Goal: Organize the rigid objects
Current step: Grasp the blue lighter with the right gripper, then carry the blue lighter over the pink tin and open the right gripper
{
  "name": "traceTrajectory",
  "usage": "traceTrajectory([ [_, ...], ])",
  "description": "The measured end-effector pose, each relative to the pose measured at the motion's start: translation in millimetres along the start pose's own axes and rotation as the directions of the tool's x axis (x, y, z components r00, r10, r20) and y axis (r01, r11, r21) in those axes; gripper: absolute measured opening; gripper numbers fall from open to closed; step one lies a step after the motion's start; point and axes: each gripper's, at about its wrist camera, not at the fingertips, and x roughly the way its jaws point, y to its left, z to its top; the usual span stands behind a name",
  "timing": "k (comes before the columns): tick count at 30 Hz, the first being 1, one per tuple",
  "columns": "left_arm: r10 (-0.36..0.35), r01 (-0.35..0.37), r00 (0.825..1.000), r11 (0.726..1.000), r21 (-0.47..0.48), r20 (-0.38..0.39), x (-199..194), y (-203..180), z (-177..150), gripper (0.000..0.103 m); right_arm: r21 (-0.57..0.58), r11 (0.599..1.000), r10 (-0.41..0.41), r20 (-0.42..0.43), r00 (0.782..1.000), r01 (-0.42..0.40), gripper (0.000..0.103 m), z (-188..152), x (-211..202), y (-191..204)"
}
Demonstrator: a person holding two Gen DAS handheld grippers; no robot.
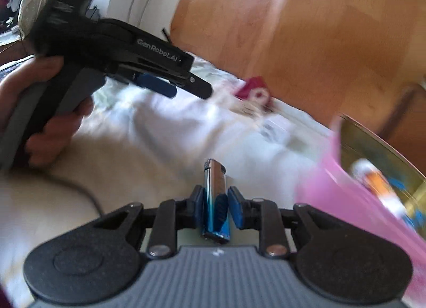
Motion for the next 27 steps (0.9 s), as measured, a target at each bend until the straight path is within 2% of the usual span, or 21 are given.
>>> traceTrajectory([
  [2,-0.018,0.019,1.000,0.997,0.079,-0.023,1.6,-14.3,-3.4,0.063,0.009,0.993,-0.119,-0.016,0.993,0.119,0.022,-25.9,-17.9,-12.9],
  [4,-0.038,0.047,0.997,0.990,0.132,-0.066,5.4,-31.4,-8.2,0.063,0.070,0.971,-0.224,-0.053,0.973,0.227,0.022,-52.1,-33.9,-35.5],
  [5,-0.068,0.082,0.993,0.986,0.143,-0.100,8.5,-42.3,-11.2,0.063,0.102,0.958,-0.261,-0.071,0.963,0.268,0.022,-61.8,-39.8,-46.1],
  [7,-0.128,0.150,0.981,0.977,0.152,-0.145,12.9,-66.9,-16.4,0.063,0.137,0.925,-0.342,-0.103,0.934,0.354,0.022,-79.5,-51.4,-62.1],
  [9,-0.220,0.250,0.957,0.956,0.153,-0.188,18.3,-98.6,-21.7,0.063,0.167,0.903,-0.381,-0.116,0.917,0.396,0.022,-91.7,-59.7,-71.4],
  [12,-0.318,0.366,0.906,0.920,0.142,-0.279,34.1,-147.9,-28.9,0.063,0.202,0.895,-0.386,-0.094,0.918,0.397,0.028,-95.7,-64.8,-75.7],
  [14,-0.361,0.424,0.861,0.898,0.115,-0.357,48.0,-175.6,-34.2,0.063,0.243,0.900,-0.355,-0.066,0.932,0.360,0.045,-98.1,-74.2,-78.9],
  [17,-0.386,0.462,0.805,0.884,0.067,-0.451,66.6,-200.5,-43.5,0.062,0.343,0.902,-0.274,-0.011,0.962,0.261,0.048,-107.7,-85.6,-88.7],
  [21,-0.429,0.473,0.737,0.879,-0.053,-0.522,83.2,-213.8,-51.9,0.058,0.496,0.855,-0.183,0.022,0.983,0.148,0.048,-128.4,-99.9,-105.8],
  [22,-0.436,0.477,0.726,0.876,-0.066,-0.533,83.3,-217.3,-53.9,0.057,0.525,0.841,-0.169,0.025,0.985,0.131,0.048,-133.0,-100.8,-110.0],
  [24,-0.425,0.478,0.717,0.877,-0.056,-0.553,83.6,-227.3,-57.2,0.057,0.563,0.820,-0.154,0.043,0.987,0.104,0.045,-141.7,-103.7,-114.5],
  [25,-0.412,0.473,0.714,0.880,-0.044,-0.566,84.0,-232.5,-60.0,0.057,0.573,0.814,-0.150,0.048,0.987,0.096,0.038,-142.9,-104.4,-116.5],
  [26,-0.399,0.467,0.710,0.884,-0.037,-0.579,82.8,-235.9,-62.8,0.057,0.582,0.808,-0.151,0.048,0.987,0.096,0.025,-144.5,-105.8,-118.0],
  [27,-0.392,0.458,0.707,0.888,-0.040,-0.589,85.0,-238.9,-65.8,0.057,0.604,0.793,-0.140,0.056,0.989,0.078,0.025,-146.1,-106.6,-121.3],
])
